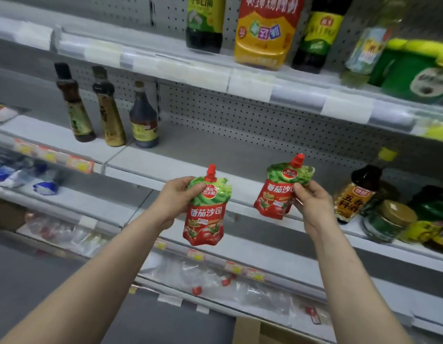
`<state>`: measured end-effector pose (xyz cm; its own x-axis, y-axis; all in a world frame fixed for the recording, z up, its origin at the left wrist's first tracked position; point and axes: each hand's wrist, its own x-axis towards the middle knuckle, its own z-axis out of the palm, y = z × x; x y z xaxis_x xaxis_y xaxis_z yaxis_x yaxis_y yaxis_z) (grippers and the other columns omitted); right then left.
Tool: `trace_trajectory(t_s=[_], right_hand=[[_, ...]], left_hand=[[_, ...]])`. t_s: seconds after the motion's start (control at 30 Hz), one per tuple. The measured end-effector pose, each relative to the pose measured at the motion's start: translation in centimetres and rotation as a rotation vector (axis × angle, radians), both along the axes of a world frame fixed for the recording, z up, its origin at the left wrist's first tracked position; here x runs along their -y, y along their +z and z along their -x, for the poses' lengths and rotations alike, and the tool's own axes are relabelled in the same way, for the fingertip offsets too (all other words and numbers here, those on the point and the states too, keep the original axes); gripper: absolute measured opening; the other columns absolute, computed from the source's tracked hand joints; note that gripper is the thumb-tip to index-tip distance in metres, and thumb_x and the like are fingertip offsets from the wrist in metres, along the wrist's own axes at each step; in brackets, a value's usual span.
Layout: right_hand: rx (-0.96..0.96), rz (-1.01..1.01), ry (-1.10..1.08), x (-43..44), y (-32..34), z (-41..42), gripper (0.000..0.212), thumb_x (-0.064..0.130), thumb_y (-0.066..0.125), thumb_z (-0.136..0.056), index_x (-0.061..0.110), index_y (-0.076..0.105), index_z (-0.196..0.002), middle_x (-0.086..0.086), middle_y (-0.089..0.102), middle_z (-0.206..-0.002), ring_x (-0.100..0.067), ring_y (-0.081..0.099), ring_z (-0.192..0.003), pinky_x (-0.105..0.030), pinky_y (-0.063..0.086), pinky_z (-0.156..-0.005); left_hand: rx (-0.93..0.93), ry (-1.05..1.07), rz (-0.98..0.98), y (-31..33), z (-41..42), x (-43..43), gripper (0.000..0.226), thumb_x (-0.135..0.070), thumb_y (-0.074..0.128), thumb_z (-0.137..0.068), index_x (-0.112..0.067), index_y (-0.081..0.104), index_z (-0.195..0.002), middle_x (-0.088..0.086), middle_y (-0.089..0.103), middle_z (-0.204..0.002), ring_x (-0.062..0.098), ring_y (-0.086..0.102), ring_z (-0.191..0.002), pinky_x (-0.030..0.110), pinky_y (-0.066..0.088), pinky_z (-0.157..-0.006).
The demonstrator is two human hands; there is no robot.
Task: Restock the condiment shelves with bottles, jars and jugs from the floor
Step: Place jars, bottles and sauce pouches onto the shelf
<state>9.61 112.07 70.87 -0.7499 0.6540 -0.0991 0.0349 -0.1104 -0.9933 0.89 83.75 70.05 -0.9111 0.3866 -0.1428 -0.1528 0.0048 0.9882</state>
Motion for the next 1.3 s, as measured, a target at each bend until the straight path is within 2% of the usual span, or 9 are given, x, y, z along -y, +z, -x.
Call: trace_trajectory(t_s=[0.2,0.3,0.47,0.6,0.7,0.8,0.9,1.13,1.3], right_hand=[[0.022,0.001,-0.043,-5.7,-1.1,4.2,0.039,0.008,0.060,-0.098,0.005,0.056,-0.137,-0.009,0.066,-0.124,-0.022,0.062,-0.113,-0.035,0.052,-0.096],[0.062,0.010,-0.016,-6.8,-3.0,5.0,0.027,0.009,0.060,-0.098,0.011,0.061,-0.125,-0.002,0.069,-0.114,-0.018,0.064,-0.108,-0.037,0.051,-0.099],[0.129,-0.040,0.061,-8.0,-3.8,5.5,0.018,0.012,0.064,-0.096,0.022,0.063,-0.111,0.005,0.069,-0.109,-0.006,0.065,-0.098,-0.024,0.053,-0.080],[0.188,-0.069,0.167,-8.2,-4.1,4.9,0.039,0.007,0.075,-0.086,0.025,0.056,-0.115,0.015,0.065,-0.104,0.003,0.061,-0.094,-0.012,0.050,-0.066],[0.220,-0.128,0.196,-8.2,-4.5,4.4,0.045,0.007,0.079,-0.083,0.024,0.058,-0.118,0.014,0.066,-0.106,-0.001,0.062,-0.097,-0.012,0.050,-0.069],[0.243,-0.199,0.204,-7.9,-4.5,4.3,0.051,0.009,0.080,-0.083,0.017,0.059,-0.129,0.004,0.068,-0.118,-0.008,0.065,-0.104,-0.019,0.053,-0.082],[0.265,-0.239,0.201,-8.0,-4.3,4.4,0.057,0.013,0.080,-0.083,0.016,0.054,-0.133,0.001,0.066,-0.124,-0.015,0.064,-0.111,-0.028,0.053,-0.090],[0.267,-0.256,0.174,-8.2,-4.7,4.3,0.052,0.015,0.082,-0.082,0.026,0.049,-0.120,0.005,0.064,-0.115,-0.014,0.064,-0.106,-0.026,0.054,-0.086],[0.277,-0.269,0.155,-8.2,-4.8,4.4,0.047,0.017,0.082,-0.082,0.027,0.052,-0.117,0.003,0.065,-0.116,-0.015,0.064,-0.108,-0.032,0.056,-0.092]], left_hand=[[-0.044,0.004,-0.015,1.3,4.4,-6.9,0.009,-0.018,0.061,-0.096,-0.017,0.066,-0.104,-0.001,0.077,-0.085,0.011,0.074,-0.075,0.023,0.056,-0.058],[-0.051,0.026,-0.034,1.5,6.2,-9.6,0.011,-0.018,0.062,-0.095,-0.018,0.064,-0.105,-0.002,0.077,-0.085,0.011,0.074,-0.076,0.024,0.056,-0.060],[-0.053,0.102,-0.050,1.1,8.9,-13.0,0.004,-0.015,0.062,-0.096,-0.016,0.065,-0.097,0.000,0.075,-0.088,0.010,0.073,-0.073,0.023,0.057,-0.060],[-0.048,0.142,-0.075,0.9,11.0,-16.0,0.012,-0.015,0.060,-0.097,-0.012,0.065,-0.107,0.003,0.074,-0.097,0.013,0.073,-0.076,0.026,0.057,-0.060],[-0.061,0.093,-0.067,0.9,11.8,-18.9,0.036,-0.021,0.064,-0.094,-0.004,0.060,-0.125,0.012,0.069,-0.117,0.025,0.069,-0.098,0.039,0.057,-0.082],[-0.076,0.020,-0.029,1.2,11.8,-21.5,0.038,-0.025,0.065,-0.093,-0.006,0.061,-0.126,0.015,0.067,-0.122,0.031,0.067,-0.106,0.047,0.056,-0.092],[-0.095,-0.087,0.032,1.0,11.6,-23.7,0.035,-0.029,0.065,-0.092,-0.011,0.063,-0.123,0.013,0.068,-0.122,0.029,0.067,-0.106,0.049,0.055,-0.093],[-0.103,-0.266,0.034,-0.3,11.3,-25.4,0.023,-0.028,0.063,-0.094,-0.015,0.066,-0.112,0.011,0.071,-0.114,0.028,0.068,-0.104,0.049,0.054,-0.097],[-0.091,-0.304,0.000,-0.7,11.1,-25.4,0.028,-0.029,0.059,-0.096,-0.012,0.064,-0.119,0.012,0.070,-0.116,0.028,0.067,-0.106,0.048,0.053,-0.098]])
